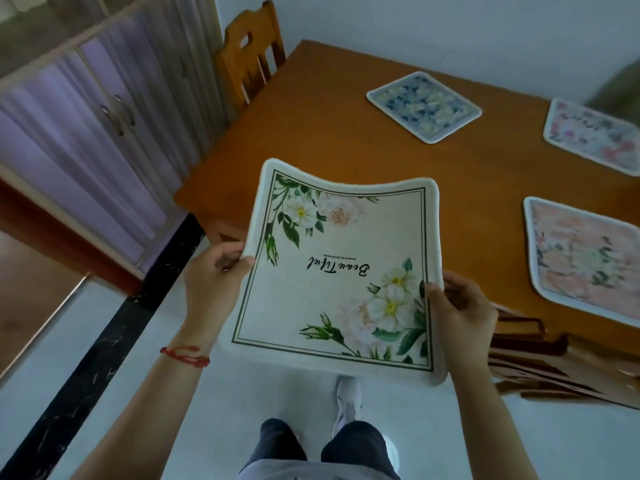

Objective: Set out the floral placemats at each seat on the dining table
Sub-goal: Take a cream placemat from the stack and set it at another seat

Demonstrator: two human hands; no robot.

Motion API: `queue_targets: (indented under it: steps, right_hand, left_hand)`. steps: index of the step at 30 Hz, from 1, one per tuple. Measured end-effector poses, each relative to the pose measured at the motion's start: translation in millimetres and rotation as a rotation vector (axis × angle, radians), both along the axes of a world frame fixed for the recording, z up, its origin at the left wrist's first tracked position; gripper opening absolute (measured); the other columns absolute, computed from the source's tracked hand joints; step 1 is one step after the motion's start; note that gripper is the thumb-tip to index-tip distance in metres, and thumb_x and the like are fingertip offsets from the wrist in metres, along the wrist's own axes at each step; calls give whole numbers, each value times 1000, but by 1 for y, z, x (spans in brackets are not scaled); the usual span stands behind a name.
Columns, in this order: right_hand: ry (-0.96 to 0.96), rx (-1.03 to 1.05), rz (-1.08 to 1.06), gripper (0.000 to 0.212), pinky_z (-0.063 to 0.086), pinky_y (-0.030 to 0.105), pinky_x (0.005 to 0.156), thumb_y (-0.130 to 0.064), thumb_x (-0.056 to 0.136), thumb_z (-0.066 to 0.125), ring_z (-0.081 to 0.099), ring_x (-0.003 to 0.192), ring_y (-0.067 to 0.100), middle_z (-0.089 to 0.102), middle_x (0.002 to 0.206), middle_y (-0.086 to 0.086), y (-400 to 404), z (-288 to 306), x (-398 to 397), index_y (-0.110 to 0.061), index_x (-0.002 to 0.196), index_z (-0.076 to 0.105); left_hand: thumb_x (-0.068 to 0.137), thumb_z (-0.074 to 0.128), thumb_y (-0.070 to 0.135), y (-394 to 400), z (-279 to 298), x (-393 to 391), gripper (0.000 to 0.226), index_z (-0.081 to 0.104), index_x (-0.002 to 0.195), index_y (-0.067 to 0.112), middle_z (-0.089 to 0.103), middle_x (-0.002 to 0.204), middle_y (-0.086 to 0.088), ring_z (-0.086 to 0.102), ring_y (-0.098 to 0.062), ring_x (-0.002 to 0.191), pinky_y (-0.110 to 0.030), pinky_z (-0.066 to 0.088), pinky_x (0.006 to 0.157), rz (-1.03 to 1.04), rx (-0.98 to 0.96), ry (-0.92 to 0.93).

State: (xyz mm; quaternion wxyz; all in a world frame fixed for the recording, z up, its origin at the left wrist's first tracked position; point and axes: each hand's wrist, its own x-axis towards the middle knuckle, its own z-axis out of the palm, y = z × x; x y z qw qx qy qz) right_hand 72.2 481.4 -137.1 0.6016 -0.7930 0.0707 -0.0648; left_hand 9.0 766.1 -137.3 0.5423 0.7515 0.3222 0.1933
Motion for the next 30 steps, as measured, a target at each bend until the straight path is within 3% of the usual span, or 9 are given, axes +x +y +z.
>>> queue_targets:
  steps: [5,9,13,17,21,26,30]
  right_hand:
    - [-10,23,-32,18,51,9,58,-8,82,65,65,70,-3,67,86,-10,-17,3,32,-19,96,64]
    - [-13,36,-36,17,50,9,56,-9,83,64,65,70,-4,66,85,-10,-34,6,65,-22,94,62]
    - [7,40,-35,17,49,8,55,-11,83,64,65,72,-4,67,87,-9,-53,6,102,-20,97,62]
    - [27,41,-39,17,53,12,58,-12,83,64,67,77,5,68,89,-6,-73,4,138,-20,98,62]
    - [62,46,-42,17,52,10,56,-13,83,64,65,72,-2,68,88,-7,-89,-6,172,-20,98,62]
    - [116,67,-53,19,49,8,54,-10,83,64,64,75,3,66,87,-6,-100,-26,203,-15,102,63]
    - [135,55,-52,18,50,9,57,-11,84,63,64,79,5,66,89,-8,-100,-40,216,-26,93,61]
  left_hand:
    - [78,67,5,-19,5,46,15,65,91,13,63,77,8,59,-6,73,-10,46,65,-28,-4,-37]
    - [80,64,0,-39,11,85,16,62,92,10,61,75,7,57,-3,71,-2,44,58,-61,-7,-65]
    - [80,64,1,-56,10,125,16,65,95,7,64,79,0,60,-6,73,-13,44,63,-85,16,-41]
    - [81,63,3,-74,8,161,15,64,94,10,64,79,6,61,-7,74,-16,44,61,-95,3,-13]
    - [82,61,3,-94,2,194,14,64,93,12,63,79,9,61,-5,74,-7,46,53,-104,9,9]
    - [82,62,4,-109,-14,227,16,64,97,8,63,80,9,61,-8,76,-15,44,62,-100,9,65]
    - [83,61,4,-110,-30,246,15,64,96,11,62,79,11,60,-1,74,-9,45,56,-128,8,108]
